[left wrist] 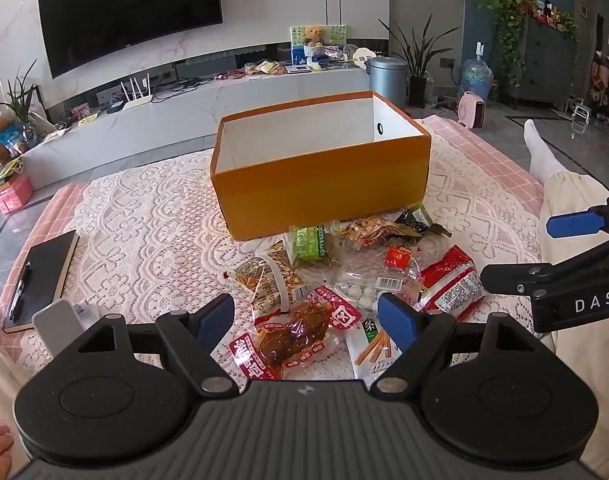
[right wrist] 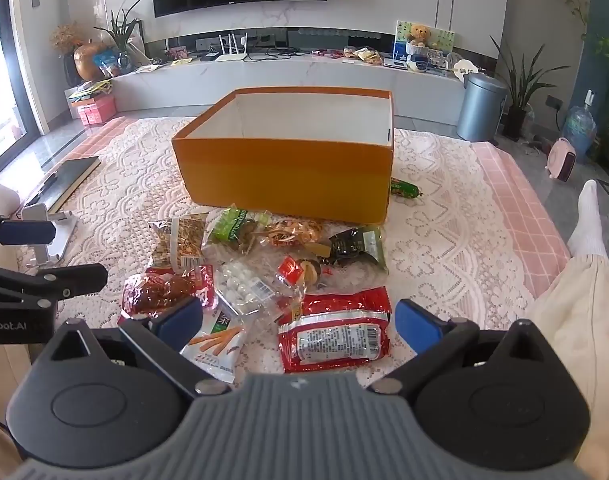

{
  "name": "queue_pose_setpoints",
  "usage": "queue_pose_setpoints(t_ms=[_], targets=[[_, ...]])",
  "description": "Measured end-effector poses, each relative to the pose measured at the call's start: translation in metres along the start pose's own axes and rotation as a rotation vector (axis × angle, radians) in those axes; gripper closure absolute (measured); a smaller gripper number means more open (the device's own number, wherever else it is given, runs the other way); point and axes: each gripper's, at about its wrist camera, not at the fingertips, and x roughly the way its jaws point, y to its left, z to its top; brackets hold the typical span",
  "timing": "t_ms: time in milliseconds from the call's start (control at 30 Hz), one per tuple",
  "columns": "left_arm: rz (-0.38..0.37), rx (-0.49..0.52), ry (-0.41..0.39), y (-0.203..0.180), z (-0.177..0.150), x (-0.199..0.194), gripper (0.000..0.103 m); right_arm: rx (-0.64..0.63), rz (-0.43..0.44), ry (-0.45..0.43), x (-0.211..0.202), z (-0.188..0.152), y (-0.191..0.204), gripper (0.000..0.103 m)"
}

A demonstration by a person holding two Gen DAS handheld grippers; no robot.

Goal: Organize snacks

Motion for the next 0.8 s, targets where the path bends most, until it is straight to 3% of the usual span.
queue_pose_setpoints(t_ms=[800], targets=[[0.0,-0.001,-0.005,-0.0023,-0.0003,-0.0014,0.008,0.01,0.002,0.016,0.0022,-0.0007,-0.0016,0.004]])
